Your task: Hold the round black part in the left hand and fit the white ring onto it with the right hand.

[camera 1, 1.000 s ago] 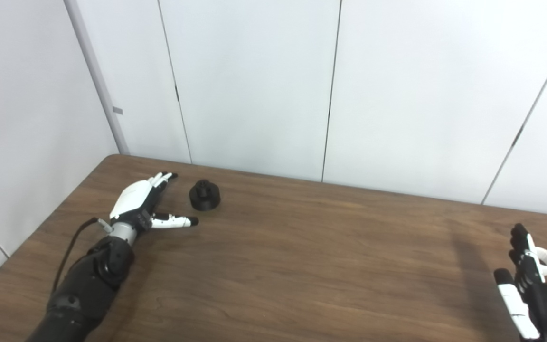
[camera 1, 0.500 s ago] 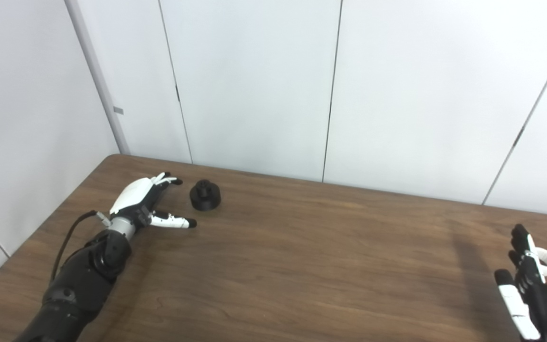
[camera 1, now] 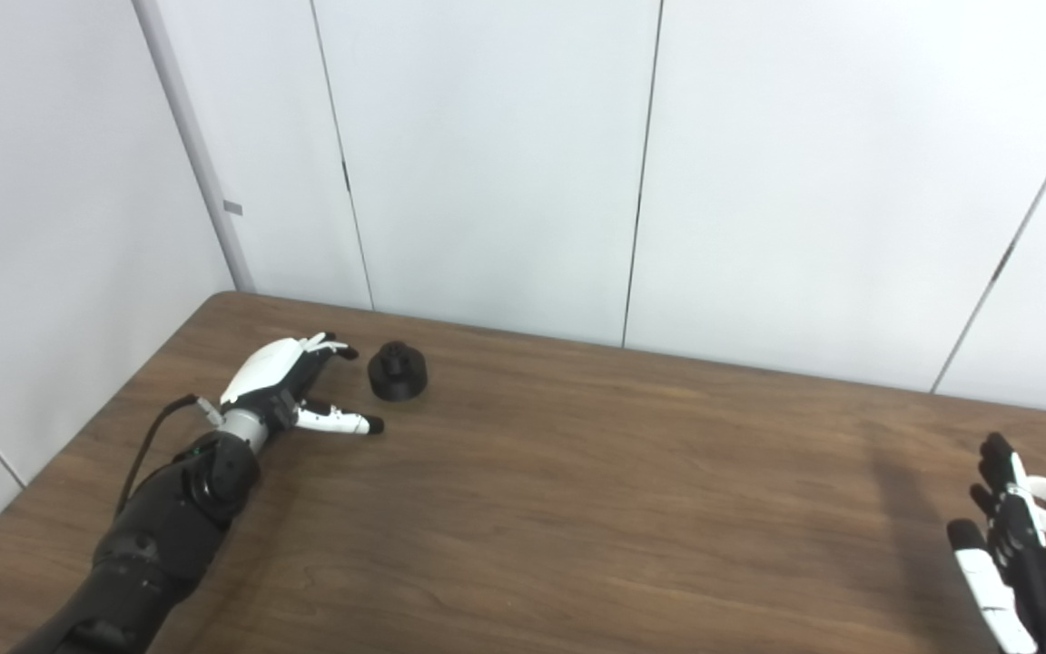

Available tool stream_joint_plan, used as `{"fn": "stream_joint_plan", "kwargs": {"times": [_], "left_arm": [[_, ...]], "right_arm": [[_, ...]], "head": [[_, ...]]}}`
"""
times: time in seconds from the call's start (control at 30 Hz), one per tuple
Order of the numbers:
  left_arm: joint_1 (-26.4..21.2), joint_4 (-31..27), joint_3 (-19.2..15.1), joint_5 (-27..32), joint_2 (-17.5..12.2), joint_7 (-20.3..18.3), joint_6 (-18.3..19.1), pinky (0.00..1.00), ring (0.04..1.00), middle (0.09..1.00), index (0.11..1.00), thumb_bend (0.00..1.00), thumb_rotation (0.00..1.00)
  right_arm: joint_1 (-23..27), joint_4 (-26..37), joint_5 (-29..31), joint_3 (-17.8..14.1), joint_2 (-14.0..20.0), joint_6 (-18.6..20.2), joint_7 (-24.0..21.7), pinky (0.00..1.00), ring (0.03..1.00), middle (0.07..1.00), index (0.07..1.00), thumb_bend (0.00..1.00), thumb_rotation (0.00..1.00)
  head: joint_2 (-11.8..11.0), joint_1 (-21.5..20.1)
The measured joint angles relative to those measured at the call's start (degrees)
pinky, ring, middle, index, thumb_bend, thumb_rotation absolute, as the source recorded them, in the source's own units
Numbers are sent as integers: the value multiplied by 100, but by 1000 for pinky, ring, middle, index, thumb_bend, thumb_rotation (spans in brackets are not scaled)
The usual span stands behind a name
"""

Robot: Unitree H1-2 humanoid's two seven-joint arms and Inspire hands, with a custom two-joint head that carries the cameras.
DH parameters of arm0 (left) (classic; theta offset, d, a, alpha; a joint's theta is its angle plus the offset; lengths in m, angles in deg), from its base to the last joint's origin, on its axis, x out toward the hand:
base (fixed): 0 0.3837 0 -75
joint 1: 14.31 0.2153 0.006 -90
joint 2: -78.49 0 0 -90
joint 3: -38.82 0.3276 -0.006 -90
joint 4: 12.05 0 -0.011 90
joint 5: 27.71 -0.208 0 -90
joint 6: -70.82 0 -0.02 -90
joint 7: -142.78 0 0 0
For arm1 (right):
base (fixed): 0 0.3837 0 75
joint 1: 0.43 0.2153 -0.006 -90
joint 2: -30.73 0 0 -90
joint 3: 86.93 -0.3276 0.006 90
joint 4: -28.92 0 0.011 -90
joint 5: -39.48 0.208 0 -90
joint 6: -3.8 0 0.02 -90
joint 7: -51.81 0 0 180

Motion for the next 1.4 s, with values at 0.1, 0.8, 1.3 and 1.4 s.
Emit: {"fn": "stream_joint_plan", "kwargs": {"times": [0.1, 0.8, 1.3, 1.4], "left_arm": [[-64, 58, 35, -1, 13, 8, -18, 1000, 1000, 975, 823, 1000, 383], [-511, 551, 337, -2, 170, -64, -192, 1000, 1000, 973, 803, 1000, 381], [-554, 558, 379, -37, 177, -117, -127, 1000, 1000, 960, 794, 1000, 377], [-562, 536, 383, -42, 177, -99, -114, 1000, 994, 942, 739, 987, 329]], "right_arm": [[-22, 33, -19, 0, 0, 36, -1, 976, 993, 988, 985, 478, 840], [-132, 194, -40, 12, -46, 140, 1, 991, 1000, 997, 989, 490, 841], [-164, 237, -62, 35, -65, 204, -15, 991, 1000, 998, 990, 481, 837], [-167, 242, -68, 43, -65, 204, -15, 986, 1000, 997, 987, 477, 843]], "head": [[17, -35], [88, -123], [97, -150], [105, -150]]}}
